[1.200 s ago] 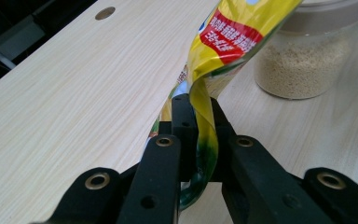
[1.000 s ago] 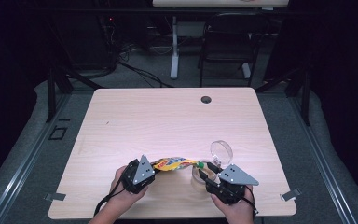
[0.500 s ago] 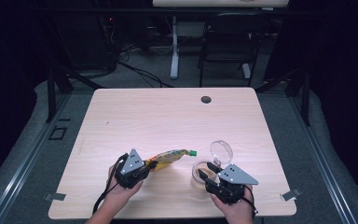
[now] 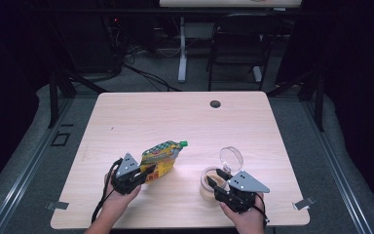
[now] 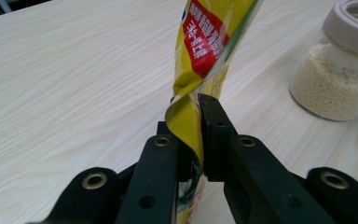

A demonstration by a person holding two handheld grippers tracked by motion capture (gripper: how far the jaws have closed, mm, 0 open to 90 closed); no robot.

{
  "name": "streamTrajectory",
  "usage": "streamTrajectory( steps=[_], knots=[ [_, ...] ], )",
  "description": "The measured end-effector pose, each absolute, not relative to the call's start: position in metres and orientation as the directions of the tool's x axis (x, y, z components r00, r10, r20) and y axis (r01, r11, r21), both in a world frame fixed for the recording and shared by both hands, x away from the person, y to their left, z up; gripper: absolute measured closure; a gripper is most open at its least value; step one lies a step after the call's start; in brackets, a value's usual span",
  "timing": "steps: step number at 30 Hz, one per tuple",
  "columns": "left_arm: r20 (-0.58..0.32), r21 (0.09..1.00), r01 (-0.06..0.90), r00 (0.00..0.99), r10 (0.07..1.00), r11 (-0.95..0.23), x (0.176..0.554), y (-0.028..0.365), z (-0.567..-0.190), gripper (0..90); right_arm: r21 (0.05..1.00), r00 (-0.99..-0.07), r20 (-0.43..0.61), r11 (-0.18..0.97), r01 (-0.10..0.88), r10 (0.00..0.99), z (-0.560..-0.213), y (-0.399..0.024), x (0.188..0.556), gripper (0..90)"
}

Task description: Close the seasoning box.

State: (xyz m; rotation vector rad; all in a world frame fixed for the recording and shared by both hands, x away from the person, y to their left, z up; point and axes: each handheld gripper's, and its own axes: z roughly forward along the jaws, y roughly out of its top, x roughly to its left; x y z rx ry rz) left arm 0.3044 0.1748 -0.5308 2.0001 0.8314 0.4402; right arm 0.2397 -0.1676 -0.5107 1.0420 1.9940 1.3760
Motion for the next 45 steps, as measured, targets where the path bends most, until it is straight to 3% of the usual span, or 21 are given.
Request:
streamTrajectory(
  steps=[8,14,27,45],
  knots=[
    [-0.023,0.833,0.406,0.706,0.708,-0.377,0.302,0.179,-0.536,82.6,0.931,-0.586,0.016,0.202,0.304,0.81,-0.51,-0.167,0.239,57.4],
    [-0.082,0.835,0.439,0.696,0.713,-0.332,0.302,0.184,-0.539,80.4,0.932,-0.582,0.027,0.19,0.308,0.812,-0.511,-0.168,0.24,57.5],
    [-0.081,0.843,0.424,0.708,0.701,-0.331,0.294,0.19,-0.541,74.0,0.928,-0.585,0.021,0.201,0.312,0.811,-0.51,-0.169,0.239,57.2],
    [-0.088,0.862,0.394,0.736,0.672,-0.318,0.283,0.189,-0.543,46.3,0.928,-0.601,0.028,0.203,0.313,0.798,-0.51,-0.17,0.24,56.7]
  ],
)
